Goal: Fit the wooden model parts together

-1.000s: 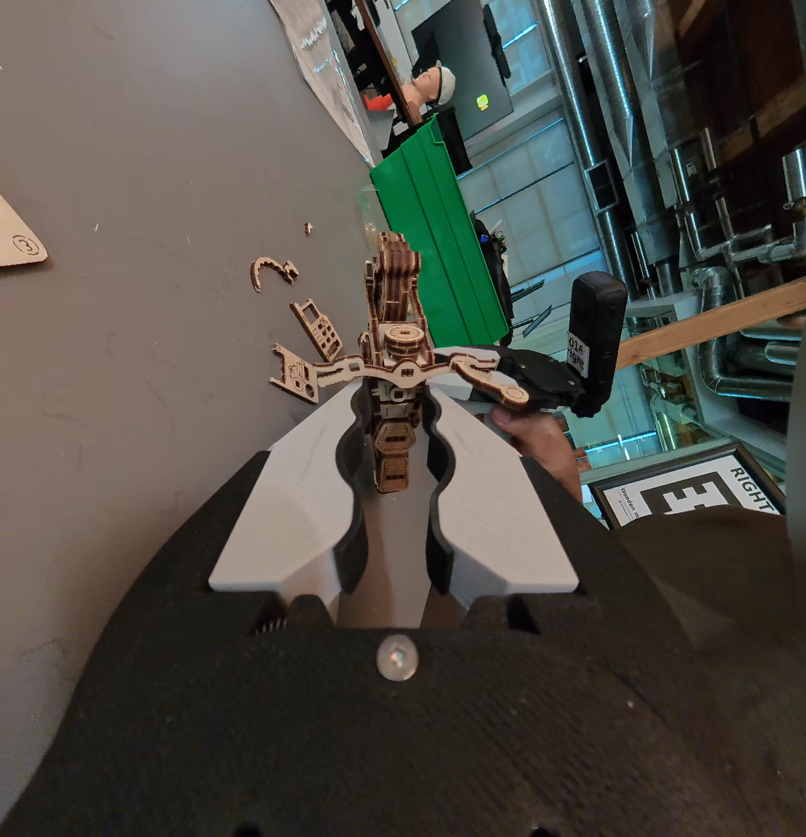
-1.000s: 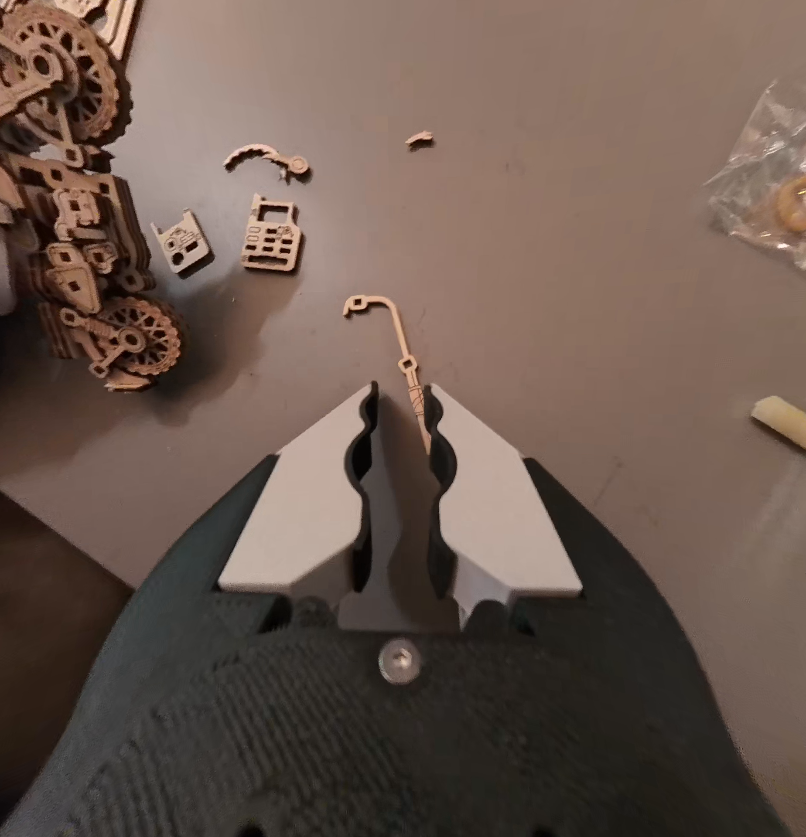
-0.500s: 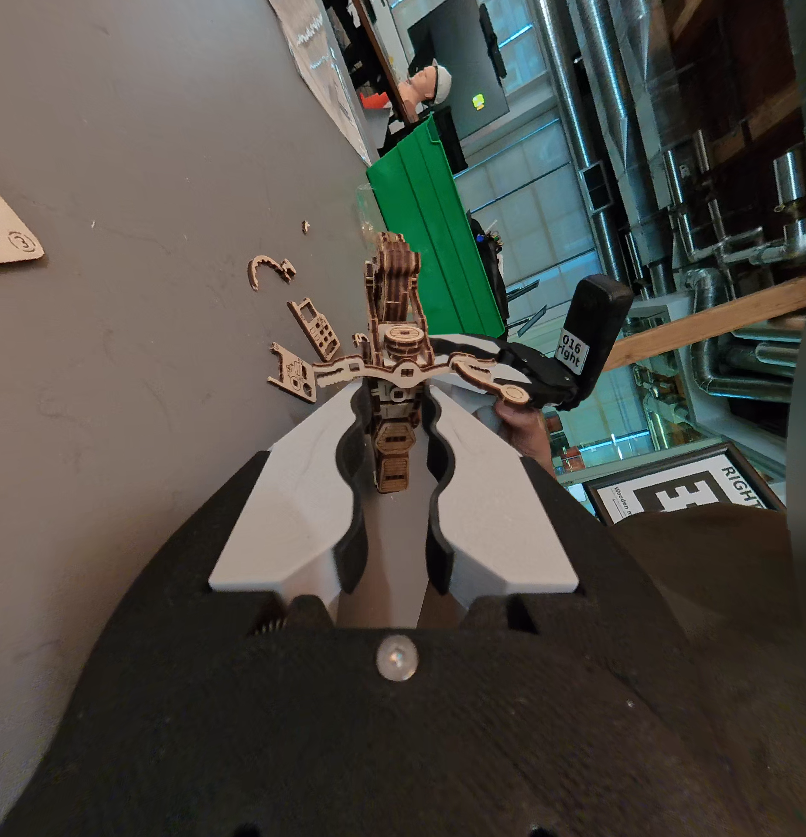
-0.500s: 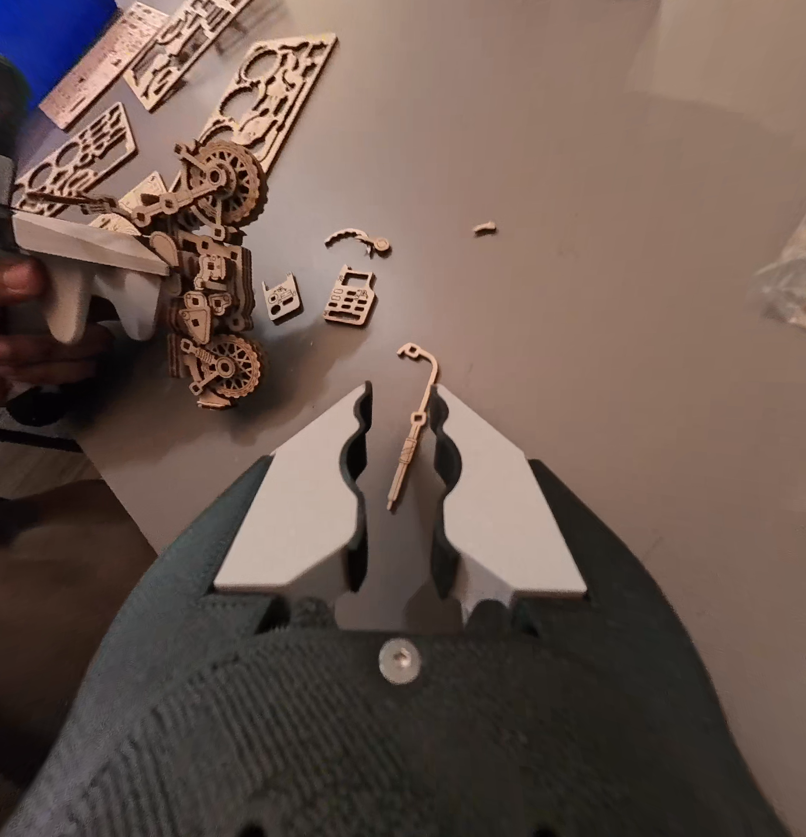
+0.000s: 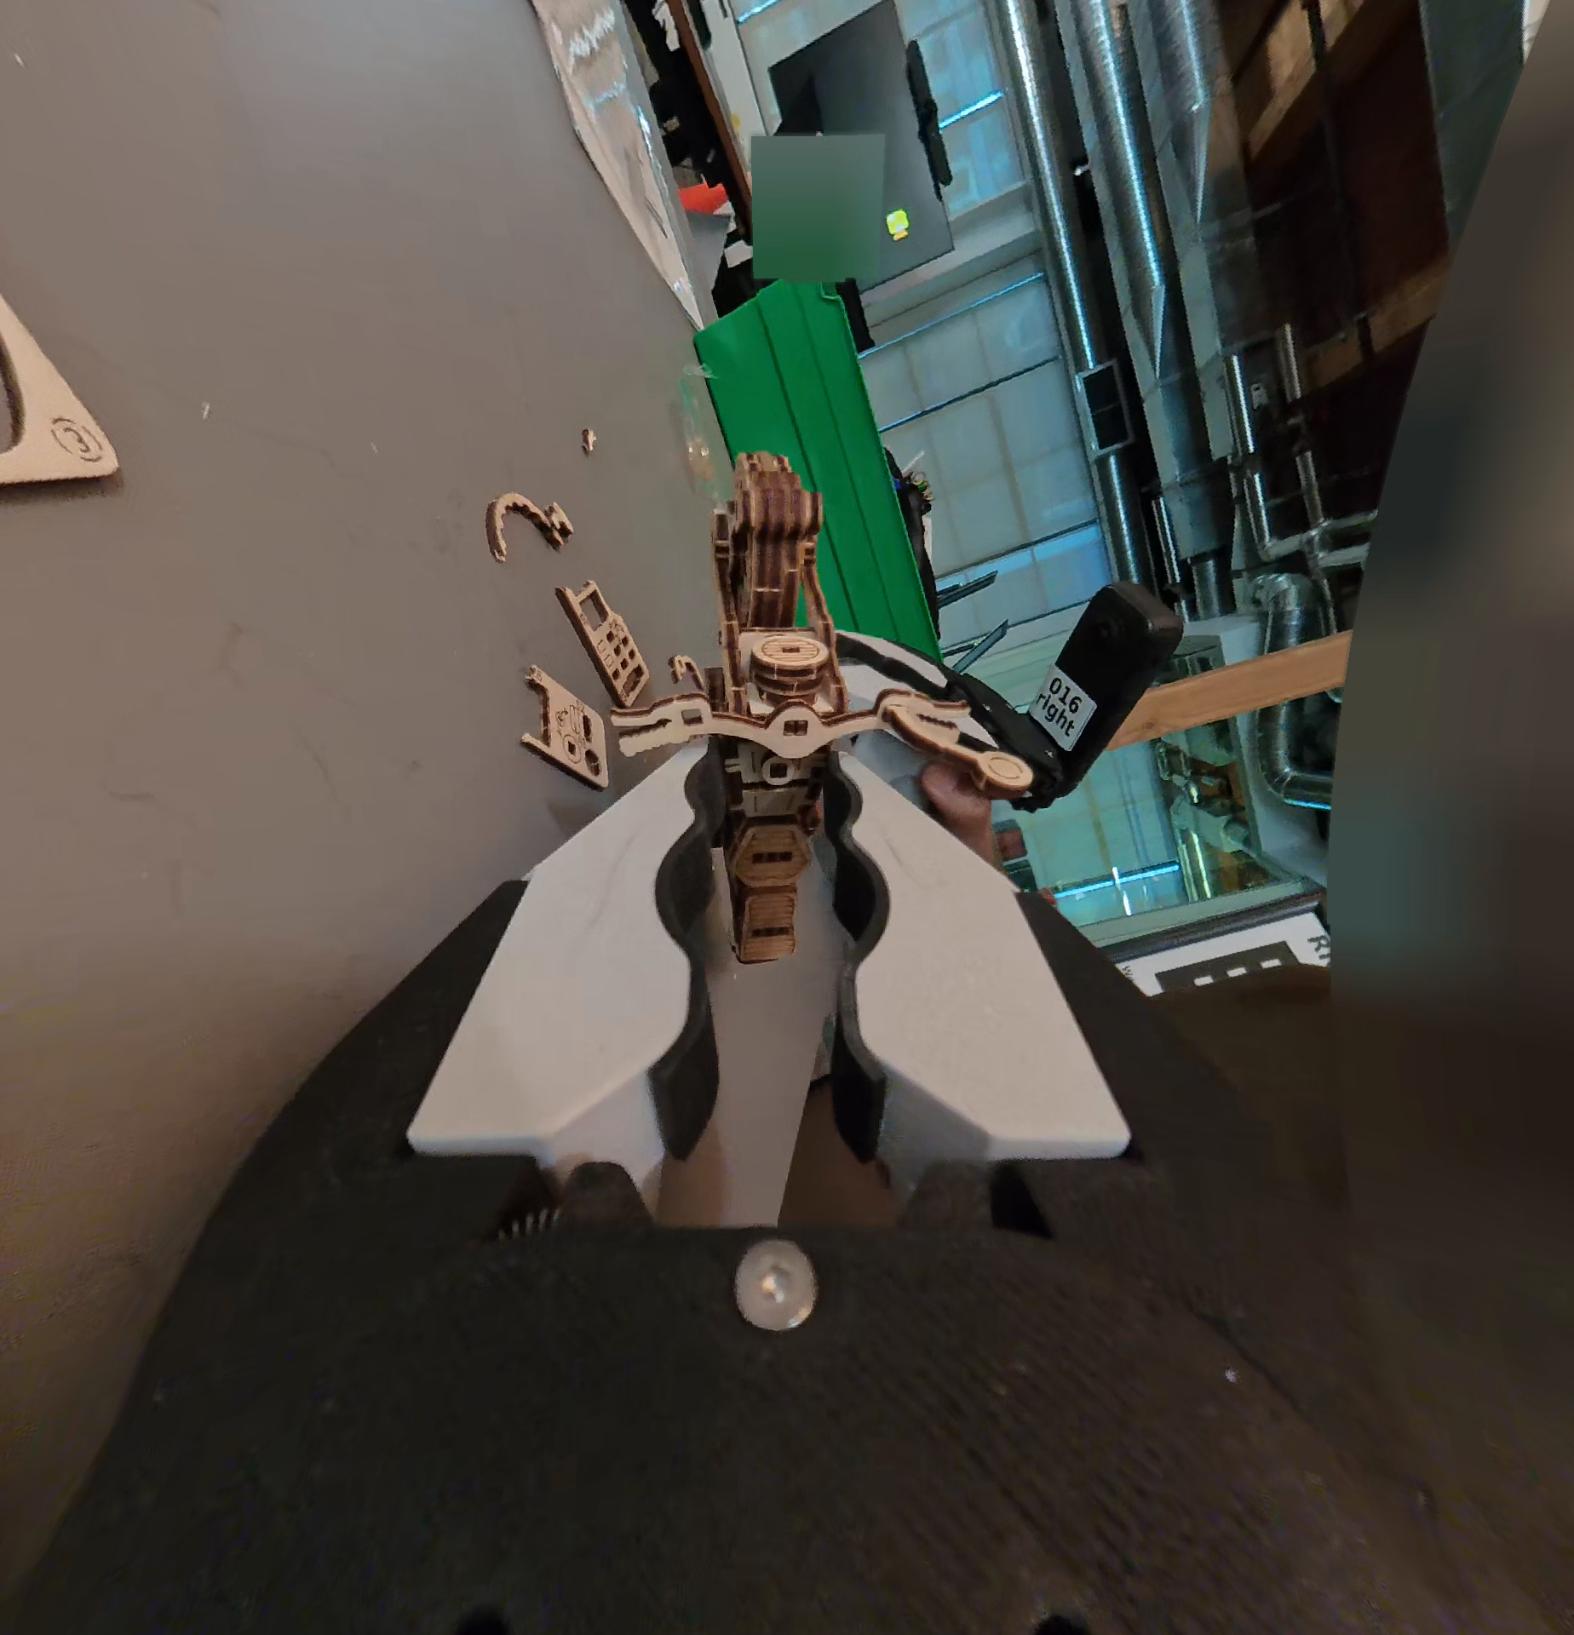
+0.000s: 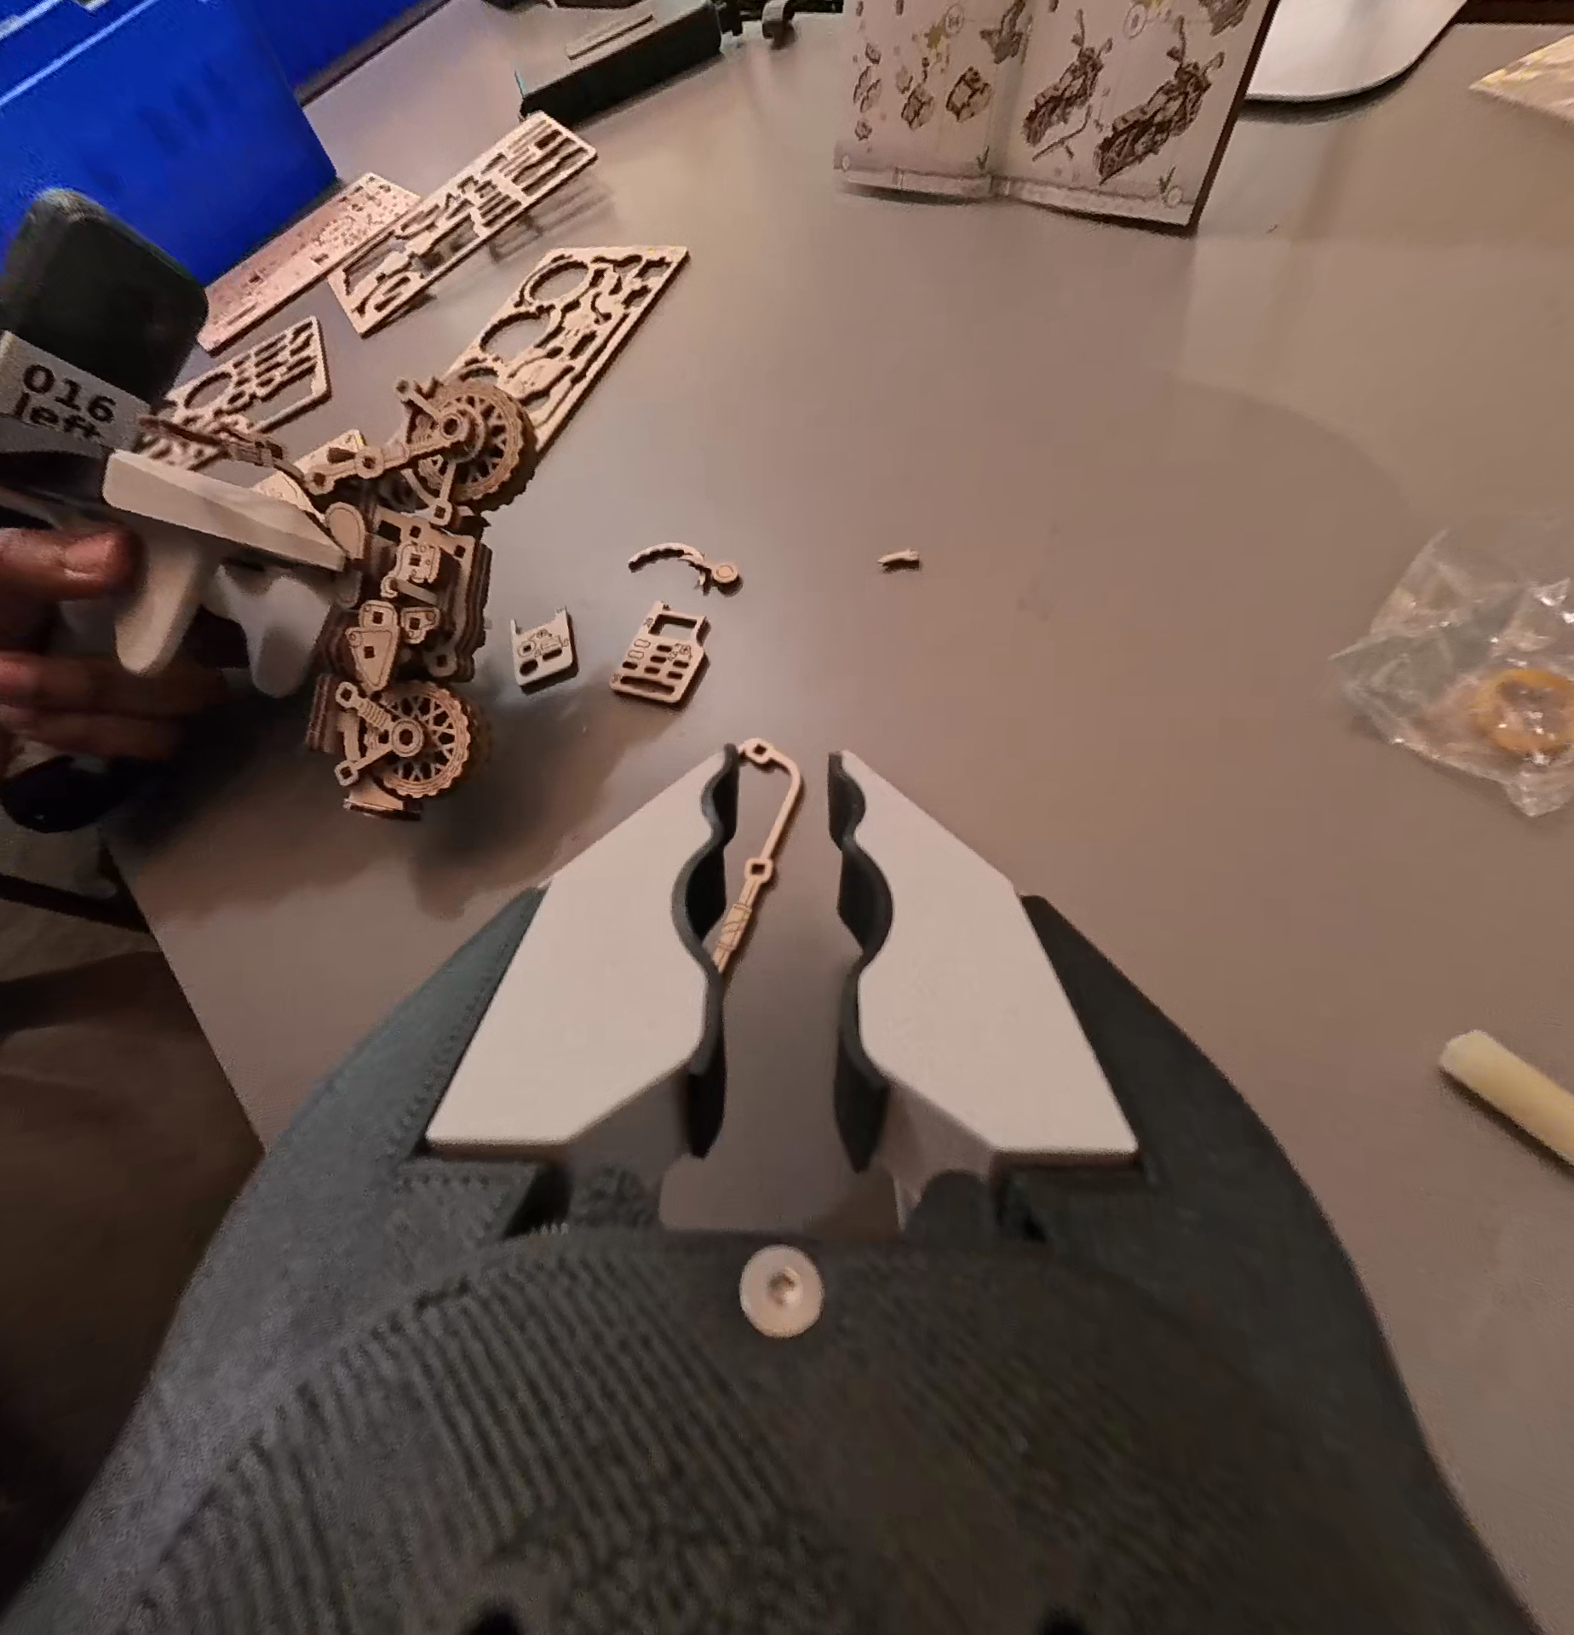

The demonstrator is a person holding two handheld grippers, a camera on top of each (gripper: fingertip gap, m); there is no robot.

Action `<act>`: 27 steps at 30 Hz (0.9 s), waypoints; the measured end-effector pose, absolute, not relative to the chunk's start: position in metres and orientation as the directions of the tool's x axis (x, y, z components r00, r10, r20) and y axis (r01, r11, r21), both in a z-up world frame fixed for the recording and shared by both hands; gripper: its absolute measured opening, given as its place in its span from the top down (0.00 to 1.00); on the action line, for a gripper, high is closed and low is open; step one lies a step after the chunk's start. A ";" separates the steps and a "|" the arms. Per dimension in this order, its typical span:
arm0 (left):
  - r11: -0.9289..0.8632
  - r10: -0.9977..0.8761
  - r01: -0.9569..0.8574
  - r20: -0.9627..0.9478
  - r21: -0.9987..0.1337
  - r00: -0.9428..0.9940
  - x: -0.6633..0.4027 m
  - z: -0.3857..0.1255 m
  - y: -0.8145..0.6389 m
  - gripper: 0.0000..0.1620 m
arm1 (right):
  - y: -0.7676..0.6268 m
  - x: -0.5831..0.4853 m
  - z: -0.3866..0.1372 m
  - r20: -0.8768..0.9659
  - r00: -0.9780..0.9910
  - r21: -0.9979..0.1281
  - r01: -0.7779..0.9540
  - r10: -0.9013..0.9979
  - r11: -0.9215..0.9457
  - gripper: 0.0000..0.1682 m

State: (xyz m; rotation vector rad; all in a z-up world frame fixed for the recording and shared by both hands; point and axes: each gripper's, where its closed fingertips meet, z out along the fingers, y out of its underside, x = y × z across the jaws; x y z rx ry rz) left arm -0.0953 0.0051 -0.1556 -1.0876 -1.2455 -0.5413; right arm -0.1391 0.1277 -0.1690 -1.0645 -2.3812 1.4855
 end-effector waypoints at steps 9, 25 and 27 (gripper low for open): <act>0.446 0.140 0.845 0.956 -0.294 0.258 -0.098 -0.152 0.003 0.88 | 0.130 -0.149 -0.177 -0.321 -0.726 -0.819 0.535 0.608 0.207 0.88; 0.473 0.072 0.852 0.974 -0.222 0.214 -0.103 -0.151 -0.001 0.88 | 0.138 -0.161 -0.176 -0.291 -0.689 -0.831 0.526 0.664 0.182 0.91; 0.474 0.069 0.853 0.975 -0.219 0.212 -0.103 -0.151 -0.002 0.88 | 0.136 -0.159 -0.177 -0.271 -0.697 -0.832 0.517 0.664 0.204 0.91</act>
